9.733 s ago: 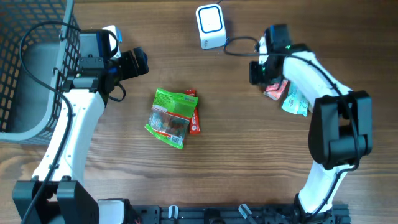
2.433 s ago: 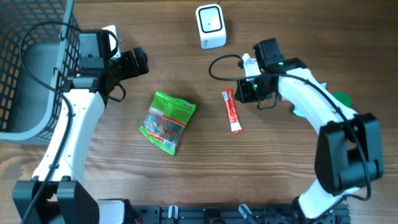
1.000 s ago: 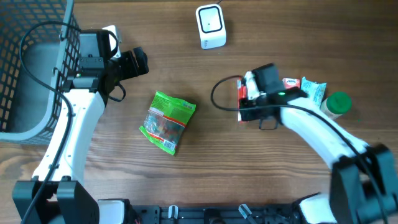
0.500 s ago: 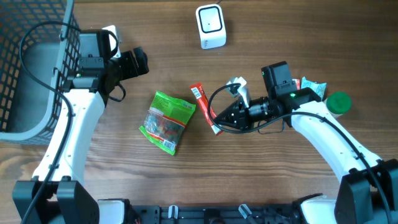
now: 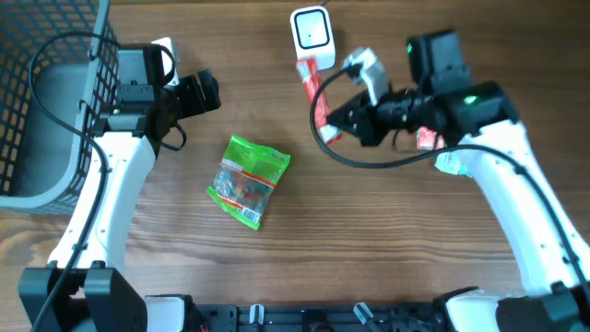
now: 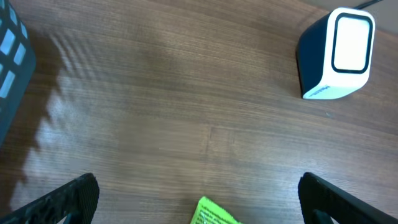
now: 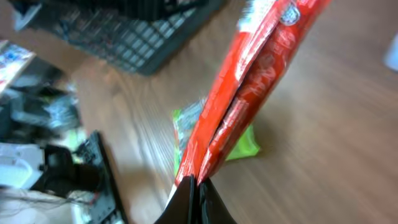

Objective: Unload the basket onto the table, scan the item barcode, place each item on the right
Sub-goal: 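Lift the Nescafe stick up to the white scanner, then carry the Nescafe stick right and set it beside the tissue packs, then move both grippers toward the green snack bag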

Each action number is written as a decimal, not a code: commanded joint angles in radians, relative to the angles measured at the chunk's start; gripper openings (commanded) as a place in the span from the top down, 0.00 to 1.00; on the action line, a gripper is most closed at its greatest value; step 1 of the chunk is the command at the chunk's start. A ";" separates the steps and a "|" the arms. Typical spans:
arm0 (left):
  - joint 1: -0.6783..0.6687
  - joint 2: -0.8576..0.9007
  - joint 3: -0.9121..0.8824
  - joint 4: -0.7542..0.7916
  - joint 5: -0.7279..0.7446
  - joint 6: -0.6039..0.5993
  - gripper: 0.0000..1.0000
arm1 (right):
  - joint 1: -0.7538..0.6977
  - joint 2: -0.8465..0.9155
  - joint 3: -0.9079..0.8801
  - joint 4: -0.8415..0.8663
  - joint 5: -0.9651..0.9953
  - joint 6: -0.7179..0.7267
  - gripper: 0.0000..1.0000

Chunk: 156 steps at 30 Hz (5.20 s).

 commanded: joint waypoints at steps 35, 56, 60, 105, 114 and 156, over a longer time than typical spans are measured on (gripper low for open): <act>0.005 0.002 -0.001 0.001 0.005 0.016 0.00 | 0.259 0.915 0.492 0.435 1.601 -0.602 0.96; 0.005 0.002 -0.001 0.001 0.005 0.016 0.00 | 0.022 0.166 0.491 -0.309 0.781 0.058 0.96; 0.005 0.002 -0.001 0.001 0.005 0.016 0.00 | -0.117 0.187 0.286 -0.424 0.695 0.155 0.96; 0.005 0.002 -0.001 0.001 0.005 0.016 0.00 | -0.089 0.187 -0.320 0.211 0.222 0.363 0.39; 0.004 0.003 -0.002 -0.214 0.171 -0.018 0.59 | 0.143 0.187 -0.320 0.320 0.234 0.362 0.37; -0.285 0.123 -0.249 -0.407 -0.087 -0.491 0.96 | 0.143 0.187 -0.320 0.311 0.422 0.310 0.32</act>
